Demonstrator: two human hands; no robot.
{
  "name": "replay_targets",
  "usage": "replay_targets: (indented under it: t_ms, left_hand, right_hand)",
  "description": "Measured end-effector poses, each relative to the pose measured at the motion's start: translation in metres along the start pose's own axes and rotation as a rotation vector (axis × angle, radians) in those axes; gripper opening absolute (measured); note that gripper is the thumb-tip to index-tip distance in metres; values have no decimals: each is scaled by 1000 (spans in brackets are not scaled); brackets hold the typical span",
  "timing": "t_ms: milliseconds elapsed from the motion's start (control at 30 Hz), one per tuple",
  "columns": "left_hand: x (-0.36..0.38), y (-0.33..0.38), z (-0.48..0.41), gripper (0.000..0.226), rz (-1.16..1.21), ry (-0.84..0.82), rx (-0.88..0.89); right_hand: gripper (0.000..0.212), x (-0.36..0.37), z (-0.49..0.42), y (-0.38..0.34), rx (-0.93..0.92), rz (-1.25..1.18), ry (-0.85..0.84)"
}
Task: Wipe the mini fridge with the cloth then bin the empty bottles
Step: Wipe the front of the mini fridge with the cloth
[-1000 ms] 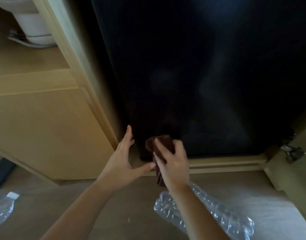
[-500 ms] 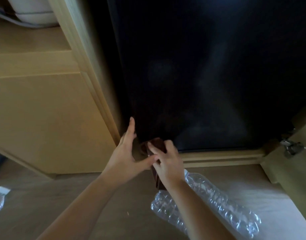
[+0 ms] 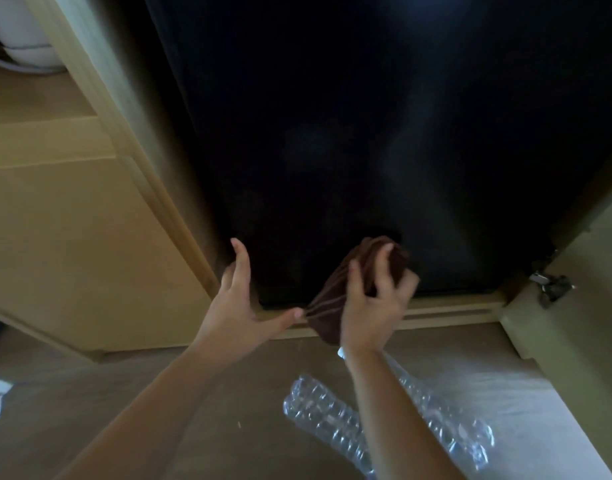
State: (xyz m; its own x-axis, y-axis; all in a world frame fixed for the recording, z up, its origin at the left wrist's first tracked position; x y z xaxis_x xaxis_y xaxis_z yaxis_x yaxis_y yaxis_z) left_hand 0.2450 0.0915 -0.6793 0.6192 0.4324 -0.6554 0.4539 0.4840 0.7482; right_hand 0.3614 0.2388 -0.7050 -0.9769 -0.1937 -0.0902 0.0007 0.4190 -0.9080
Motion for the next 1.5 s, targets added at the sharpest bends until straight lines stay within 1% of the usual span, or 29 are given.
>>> replay_targets:
  t_ms: [100,167,200,233,267,400,467,533,600,633,733,800,867,933,1000,1067,1133,1233,1300,1367,1400,1500]
  left_hand:
    - [5,3,-1,119,3,42,-3]
    - [8,4,-2,122,1,64,-13]
    - [9,5,-3,122,6,71,-18]
    - [10,5,-3,123,9,76,-22]
    - [10,5,-3,125,4,78,-25]
    - [10,5,-3,131,-26,84,-40]
    - [12,6,-4,132,-24,92,-46]
    - [12,6,-5,131,-19,100,-55]
    - [13,7,-5,129,-23,106,-65]
    - [13,7,-5,129,-33,110,-69]
    - [13,8,-5,129,-73,124,-79]
    - [14,8,-6,130,-72,126,-92]
    - [16,9,-8,132,-53,132,-113]
    - [17,9,-9,134,-50,139,-133]
    - [18,10,-9,134,-62,151,-143]
    - [20,11,-9,134,-93,171,-150]
    - [21,12,-10,134,-124,184,-159]
    - [20,13,-10,133,-148,191,-162]
    - [19,14,-9,132,-138,188,-146]
    - [18,14,-9,132,-125,179,-124]
    - [18,14,-8,132,-120,172,-117]
    - [19,14,-8,131,-122,168,-114]
  right_hand:
    - [43,14,13,-6,-98,-21,-211]
    - [44,8,7,1,-115,-48,-294]
    - [46,-1,1,5,-100,-61,-303]
    - [47,-13,-8,12,-74,-76,-275]
    - [48,-27,-20,20,-38,-94,-213]
    - [45,-86,-63,51,139,-136,91]
    - [43,-95,-71,56,178,-146,165]
    - [42,-84,-65,55,207,-130,205]
    - [42,-64,-46,52,280,-146,209]
    - [42,-52,-35,51,322,-156,183]
    - [40,-27,-7,53,437,-206,22]
    - [38,-28,-3,57,452,-243,-19]
    - [39,-46,-15,63,437,-201,32]
    - [43,-76,-39,75,447,-147,178]
    - [43,-106,-70,86,403,-188,295]
    - [42,-122,-91,95,354,-180,296]
    - [41,-123,-90,107,380,-121,271]
    - [39,-115,-67,129,571,-89,279]
    - [38,-115,-59,136,643,-80,264]
    - [38,-115,-59,134,641,-92,244]
    - [38,-116,-62,130,607,-96,232]
    - [40,-115,-75,109,421,-153,216]
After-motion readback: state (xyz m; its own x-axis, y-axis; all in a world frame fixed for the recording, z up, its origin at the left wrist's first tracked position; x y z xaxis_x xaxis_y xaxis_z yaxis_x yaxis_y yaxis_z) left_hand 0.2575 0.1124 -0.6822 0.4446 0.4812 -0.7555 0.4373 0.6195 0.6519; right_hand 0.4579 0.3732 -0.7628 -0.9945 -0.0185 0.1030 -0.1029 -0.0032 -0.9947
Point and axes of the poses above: each hand's wrist, its own z-axis away from the middle knuckle, its own x-axis out of the palm, y = z × x, the point moved 5 cm from there along -z, towards the middle knuckle, and after that the axes turned 10 degrees about -y, right-handed, at the moved point
